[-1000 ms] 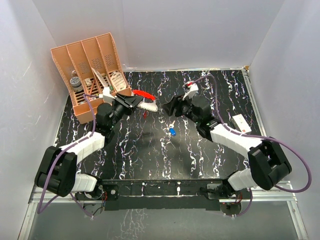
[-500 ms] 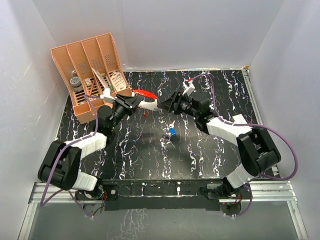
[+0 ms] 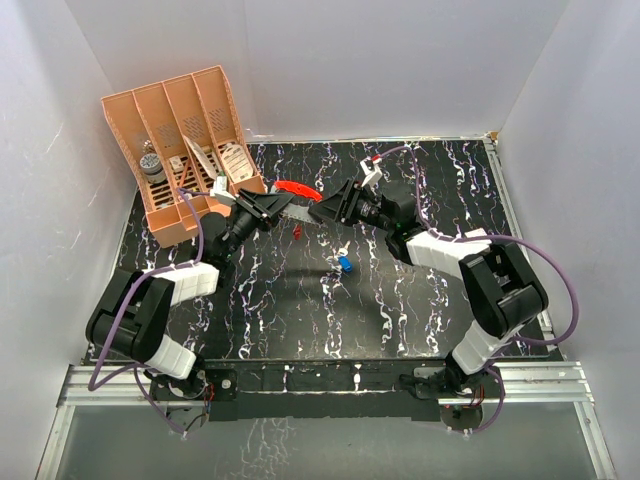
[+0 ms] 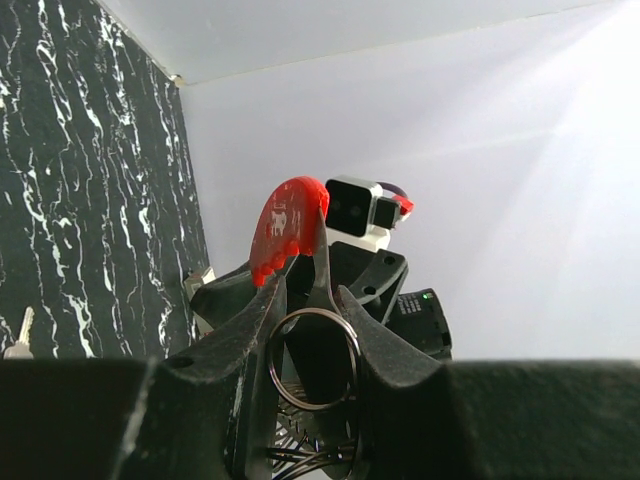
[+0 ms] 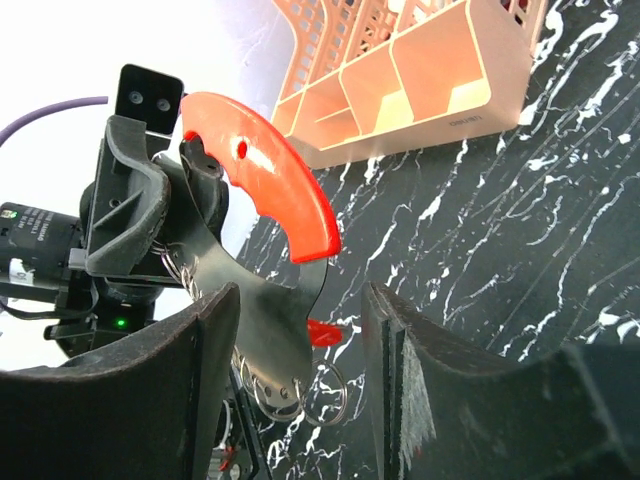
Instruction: Put the keys on the keyring
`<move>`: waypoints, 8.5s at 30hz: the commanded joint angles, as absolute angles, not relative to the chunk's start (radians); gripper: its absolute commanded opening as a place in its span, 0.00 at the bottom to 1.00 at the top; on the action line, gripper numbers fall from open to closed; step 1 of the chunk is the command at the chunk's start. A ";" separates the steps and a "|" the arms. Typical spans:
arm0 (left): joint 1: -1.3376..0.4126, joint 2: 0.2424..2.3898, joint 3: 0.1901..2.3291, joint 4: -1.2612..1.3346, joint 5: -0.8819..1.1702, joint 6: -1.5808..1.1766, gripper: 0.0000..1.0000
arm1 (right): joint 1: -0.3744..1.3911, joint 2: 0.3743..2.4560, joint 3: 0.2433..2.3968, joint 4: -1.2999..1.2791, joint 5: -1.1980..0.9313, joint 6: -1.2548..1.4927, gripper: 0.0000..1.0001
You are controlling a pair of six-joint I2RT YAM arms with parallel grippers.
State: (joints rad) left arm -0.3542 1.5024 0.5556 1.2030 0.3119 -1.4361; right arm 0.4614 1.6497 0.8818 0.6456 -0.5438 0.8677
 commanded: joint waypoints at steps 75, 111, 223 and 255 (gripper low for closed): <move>-0.346 1.658 0.612 1.410 0.451 -1.583 0.00 | 0.358 1.953 1.125 1.257 -0.782 1.514 0.10; -0.334 1.604 0.639 1.351 0.462 -1.623 0.00 | 0.258 1.638 0.956 0.703 -0.673 0.960 0.32; -0.284 1.696 0.687 1.470 0.633 -1.620 0.24 | 0.298 1.768 0.958 0.995 -0.788 1.234 0.00; -0.312 1.734 0.757 1.424 0.726 -1.583 0.26 | 0.311 1.827 1.012 1.083 -0.830 1.328 0.00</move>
